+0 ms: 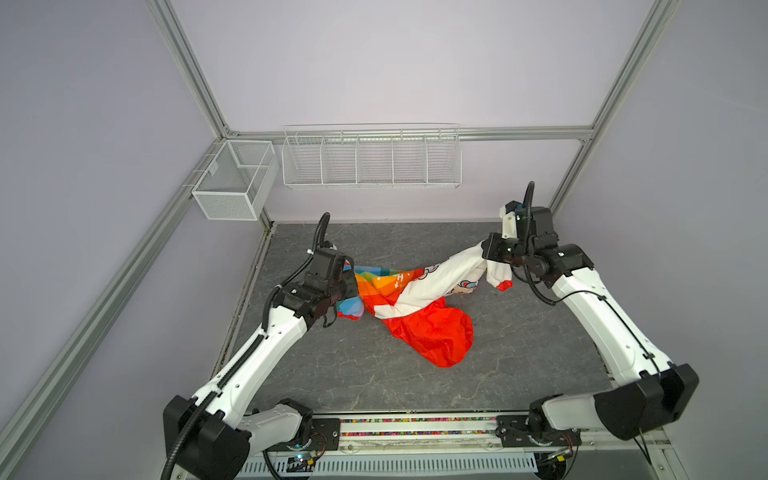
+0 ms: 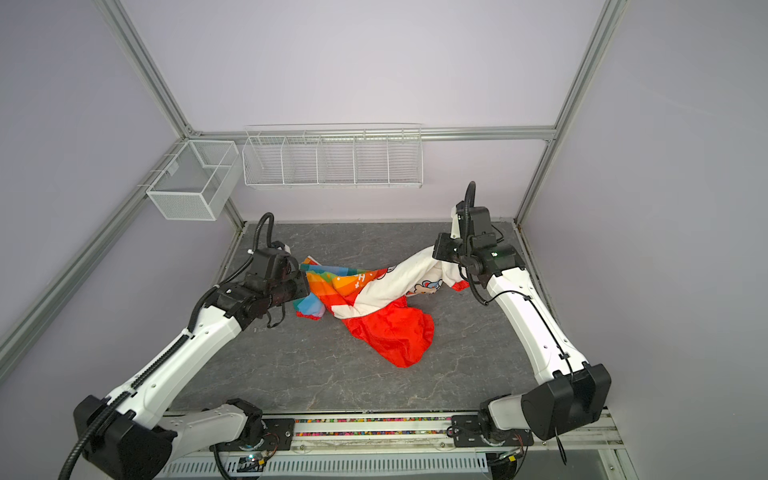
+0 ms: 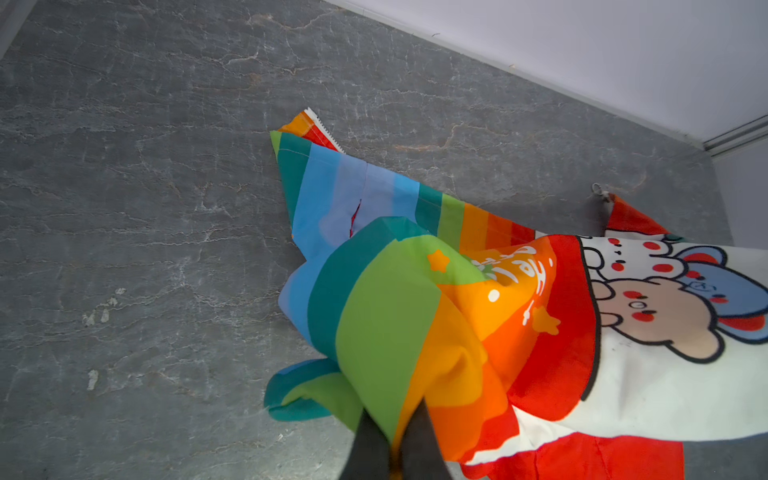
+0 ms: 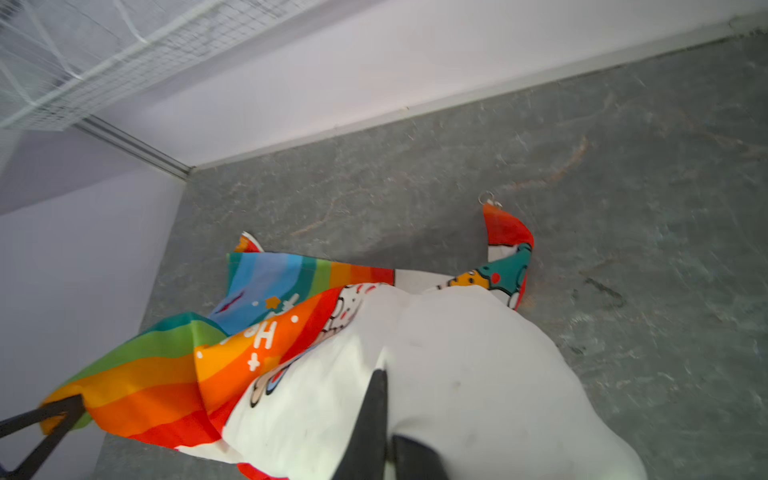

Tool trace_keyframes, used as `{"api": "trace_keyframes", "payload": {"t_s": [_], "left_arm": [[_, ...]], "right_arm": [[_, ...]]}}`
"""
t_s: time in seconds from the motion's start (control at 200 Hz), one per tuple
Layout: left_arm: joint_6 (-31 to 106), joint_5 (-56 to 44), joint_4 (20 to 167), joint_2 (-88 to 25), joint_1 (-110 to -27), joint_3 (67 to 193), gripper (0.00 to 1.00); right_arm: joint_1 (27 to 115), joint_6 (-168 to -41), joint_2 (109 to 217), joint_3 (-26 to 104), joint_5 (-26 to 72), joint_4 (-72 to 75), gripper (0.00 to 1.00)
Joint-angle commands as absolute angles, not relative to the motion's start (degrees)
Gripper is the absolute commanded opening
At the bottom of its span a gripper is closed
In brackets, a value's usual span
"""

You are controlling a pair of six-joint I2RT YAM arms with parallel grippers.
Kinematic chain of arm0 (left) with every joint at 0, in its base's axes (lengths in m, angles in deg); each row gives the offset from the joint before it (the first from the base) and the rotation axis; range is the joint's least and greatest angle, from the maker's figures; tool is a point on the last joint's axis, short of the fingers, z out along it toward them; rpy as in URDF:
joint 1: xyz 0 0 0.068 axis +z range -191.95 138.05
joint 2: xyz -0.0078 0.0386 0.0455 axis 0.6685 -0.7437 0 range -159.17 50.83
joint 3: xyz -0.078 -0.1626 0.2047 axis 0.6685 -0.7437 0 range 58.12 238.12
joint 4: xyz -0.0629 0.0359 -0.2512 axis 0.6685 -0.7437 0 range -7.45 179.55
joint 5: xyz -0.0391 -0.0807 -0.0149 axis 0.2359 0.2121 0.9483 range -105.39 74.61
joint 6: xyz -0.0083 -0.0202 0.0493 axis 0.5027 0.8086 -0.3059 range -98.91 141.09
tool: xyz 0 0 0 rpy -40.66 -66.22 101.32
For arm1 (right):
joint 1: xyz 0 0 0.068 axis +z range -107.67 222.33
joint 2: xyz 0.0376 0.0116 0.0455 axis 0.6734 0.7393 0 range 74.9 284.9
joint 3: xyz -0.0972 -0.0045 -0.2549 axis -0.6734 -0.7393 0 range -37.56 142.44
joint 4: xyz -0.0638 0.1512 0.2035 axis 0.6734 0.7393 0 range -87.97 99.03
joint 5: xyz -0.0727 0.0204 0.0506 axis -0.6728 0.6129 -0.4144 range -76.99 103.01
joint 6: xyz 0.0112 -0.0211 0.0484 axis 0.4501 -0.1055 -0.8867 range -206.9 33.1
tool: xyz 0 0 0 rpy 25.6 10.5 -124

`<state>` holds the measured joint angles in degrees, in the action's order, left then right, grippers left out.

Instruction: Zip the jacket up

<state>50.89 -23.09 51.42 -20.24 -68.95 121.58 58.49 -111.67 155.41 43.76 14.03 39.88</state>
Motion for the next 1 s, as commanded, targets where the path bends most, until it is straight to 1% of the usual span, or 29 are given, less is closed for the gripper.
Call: {"api": "trace_keyframes", "payload": {"t_s": [0.0, 0.095, 0.135, 0.165, 0.18, 0.215, 0.25, 0.305, 0.345, 0.405, 0.485, 0.535, 0.65, 0.795, 0.89, 0.995], "left_arm": [[49.04, -24.35, 52.05, -25.78, -67.83, 124.46, 0.0], [51.05, -25.19, 51.98, -31.27, -66.19, 126.69, 0.0], [51.73, -25.11, 51.61, -33.62, -65.38, 127.75, 0.04], [52.09, -24.61, 51.14, -35.31, -64.78, 128.69, 0.09], [52.26, -24.35, 50.76, -36.17, -64.47, 129.19, 0.14], [52.39, -23.64, 49.65, -38.03, -64.13, 130.49, 0.23], [52.22, -23.22, 48.06, -39.71, -63.93, 132.11, 0.32], [52.27, -22.89, 47.13, -41.08, -63.84, 133.2, 0.44], [52.45, -22.69, 47.01, -41.05, -63.93, 133.07, 0.49], [52.91, -22.68, 47.06, -39.52, -63.99, 132.04, 0.56], [53.56, -22.49, 46.59, -36.2, -64.05, 130.07, 0.61], [54.32, -22.58, 46.02, -33.55, -64.22, 128.35, 0.62], [55.27, -21.34, 45.69, -25.99, -64.71, 122.67, 0.62], [56.82, -21.44, 44.09, -15.03, -64.71, 115.06, 0.66], [58.06, -21.01, 41.94, -8.57, -64.71, 112.25, 0.68], [61.9, -16.29, 42.37, -4.04, -65.61, 109.04, 0.68]], "right_arm": [[56.66, -110.54, 158.28, 42.3, 11.09, 42.2, 0.07], [55.63, -110.55, 162.69, 42.69, 11.14, 43.63, 0.07], [55.44, -110.54, 164.49, 42.84, 11.54, 43.77, 0.09], [55.18, -110.45, 165.73, 43.0, 11.96, 43.84, 0.12], [55.1, -110.45, 166.25, 43.02, 12.29, 43.86, 0.14], [54.91, -110.37, 167.54, 43.24, 12.94, 44.0, 0.19], [54.68, -110.28, 168.51, 43.44, 13.46, 44.11, 0.27], [54.37, -110.2, 169.49, 43.68, 14.05, 44.56, 0.44], [54.31, -110.19, 169.51, 43.6, 14.31, 44.66, 0.52], [54.34, -110.02, 168.6, 43.03, 14.5, 44.44, 0.63], [52.64, -109.67, 166.19, 41.86, 14.33, 44.17, 0.72], [52.61, -109.34, 164.38, 41.08, 14.24, 44.26, 0.75], [52.61, -108.63, 159.86, 38.92, 14.07, 44.8, 0.77], [52.61, -107.53, 153.88, 36.02, 13.43, 46.49, 0.81], [52.78, -107.04, 150.03, 33.02, 16.26, 46.77, 0.82], [53.67, -106.78, 146.98, 29.24, 19.56, 47.59, 0.82]]}}
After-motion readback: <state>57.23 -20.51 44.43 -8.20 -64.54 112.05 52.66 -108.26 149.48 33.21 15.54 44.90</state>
